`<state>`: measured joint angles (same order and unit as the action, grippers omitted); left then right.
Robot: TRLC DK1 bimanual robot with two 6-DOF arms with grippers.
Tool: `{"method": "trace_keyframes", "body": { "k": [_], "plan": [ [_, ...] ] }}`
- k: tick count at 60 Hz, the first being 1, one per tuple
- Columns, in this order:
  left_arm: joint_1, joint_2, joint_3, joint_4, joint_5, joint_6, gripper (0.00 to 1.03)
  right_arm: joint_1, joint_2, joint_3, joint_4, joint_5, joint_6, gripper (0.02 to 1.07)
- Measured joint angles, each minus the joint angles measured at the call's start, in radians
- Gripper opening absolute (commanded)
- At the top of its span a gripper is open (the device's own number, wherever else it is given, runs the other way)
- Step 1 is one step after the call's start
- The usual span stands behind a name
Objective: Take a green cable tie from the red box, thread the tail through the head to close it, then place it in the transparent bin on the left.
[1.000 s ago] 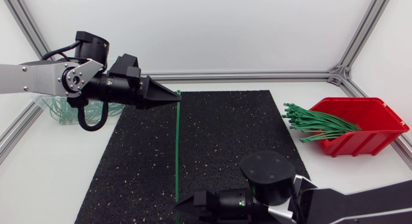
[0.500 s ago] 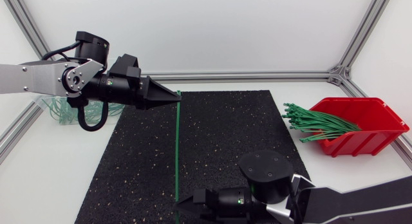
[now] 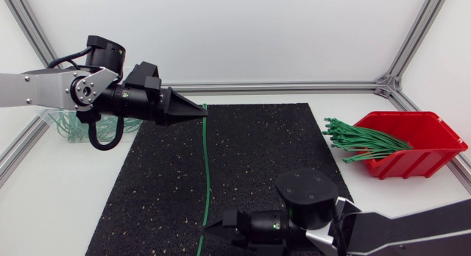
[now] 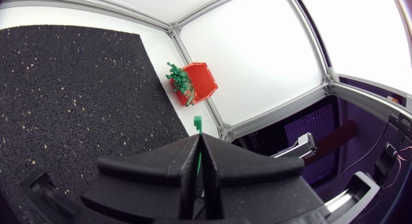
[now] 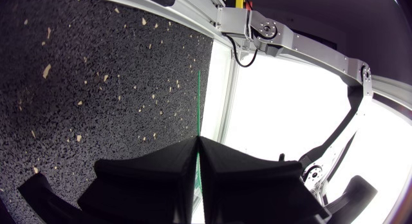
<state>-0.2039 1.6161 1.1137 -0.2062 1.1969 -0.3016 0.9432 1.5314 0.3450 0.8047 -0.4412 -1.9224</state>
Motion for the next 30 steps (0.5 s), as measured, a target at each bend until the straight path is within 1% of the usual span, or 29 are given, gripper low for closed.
{"method": "trace_keyframes", "body": {
  "k": [11, 15, 19, 21, 23, 25, 27, 30],
  "plan": [
    [-0.001, -0.038, -0.001, -0.007, 0.000, 0.011, 0.04, -0.003, -0.116, -0.026, -0.015, -0.051, 0.152, 0.08],
    [-0.001, -0.045, -0.001, -0.008, 0.000, 0.011, 0.04, -0.002, -0.145, -0.027, -0.026, -0.050, 0.207, 0.07],
    [-0.002, -0.053, -0.002, -0.015, 0.000, 0.011, 0.04, 0.003, -0.167, -0.027, -0.043, -0.028, 0.270, 0.08],
    [-0.002, -0.058, -0.003, -0.018, 0.000, 0.011, 0.04, 0.006, -0.180, -0.026, -0.081, -0.018, 0.291, 0.08],
    [-0.002, -0.063, -0.004, -0.022, 0.000, 0.011, 0.04, 0.018, -0.201, -0.025, -0.142, 0.021, 0.317, 0.07],
    [-0.002, -0.070, -0.008, -0.022, 0.000, 0.011, 0.04, 0.045, -0.220, -0.026, -0.189, 0.119, 0.364, 0.08],
    [-0.002, -0.076, -0.013, -0.023, 0.000, 0.011, 0.04, 0.070, -0.223, -0.026, -0.195, 0.197, 0.414, 0.07],
    [-0.002, -0.087, -0.019, -0.023, -0.001, 0.012, 0.04, 0.092, -0.227, -0.024, -0.192, 0.238, 0.482, 0.08]
  ]
}}
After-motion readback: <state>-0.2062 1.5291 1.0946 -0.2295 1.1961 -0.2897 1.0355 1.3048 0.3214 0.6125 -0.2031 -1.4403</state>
